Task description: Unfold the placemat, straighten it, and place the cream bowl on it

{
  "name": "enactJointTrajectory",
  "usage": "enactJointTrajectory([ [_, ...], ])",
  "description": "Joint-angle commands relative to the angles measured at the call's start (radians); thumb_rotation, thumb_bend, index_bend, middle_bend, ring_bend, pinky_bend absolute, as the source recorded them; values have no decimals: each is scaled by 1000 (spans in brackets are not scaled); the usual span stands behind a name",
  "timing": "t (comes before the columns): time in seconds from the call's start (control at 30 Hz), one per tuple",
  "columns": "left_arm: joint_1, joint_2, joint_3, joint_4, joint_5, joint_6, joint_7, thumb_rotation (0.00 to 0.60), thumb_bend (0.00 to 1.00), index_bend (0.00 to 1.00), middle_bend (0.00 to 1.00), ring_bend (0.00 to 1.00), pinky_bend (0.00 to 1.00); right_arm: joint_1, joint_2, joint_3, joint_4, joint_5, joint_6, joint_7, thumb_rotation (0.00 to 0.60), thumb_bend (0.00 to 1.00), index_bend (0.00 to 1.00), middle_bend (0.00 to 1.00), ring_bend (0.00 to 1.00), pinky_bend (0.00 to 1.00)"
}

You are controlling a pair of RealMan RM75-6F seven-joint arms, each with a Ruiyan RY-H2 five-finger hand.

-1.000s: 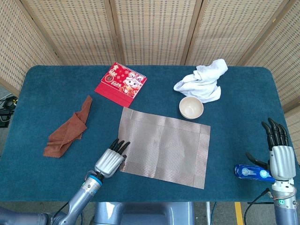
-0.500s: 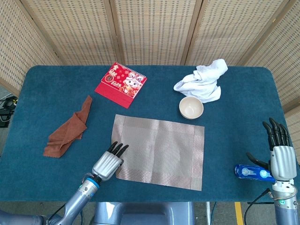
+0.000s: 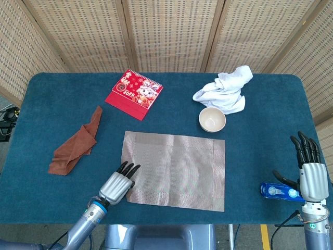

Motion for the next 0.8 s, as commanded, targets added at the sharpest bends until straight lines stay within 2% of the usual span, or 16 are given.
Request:
enactJointTrajectory([
  [0.03, 0, 2, -2, -11, -12, -8, -9, 600, 594, 714, 0, 0, 0, 0, 0, -1, -1, -2, 2, -2, 600, 244, 104, 0, 0, 0],
  [0.33, -11, 21, 0, -67, -55, -48, -36, 600, 594, 717, 0, 0, 0, -3, 0, -4, -5, -7, 7, -10, 600, 244, 105, 0, 0, 0],
  [0.8, -19, 49, 21, -85, -39, -60, -59, 600, 595, 718, 0, 0, 0, -3, -2, -4, -3, -7, 6, -13, 600, 244, 104, 0, 0, 0],
])
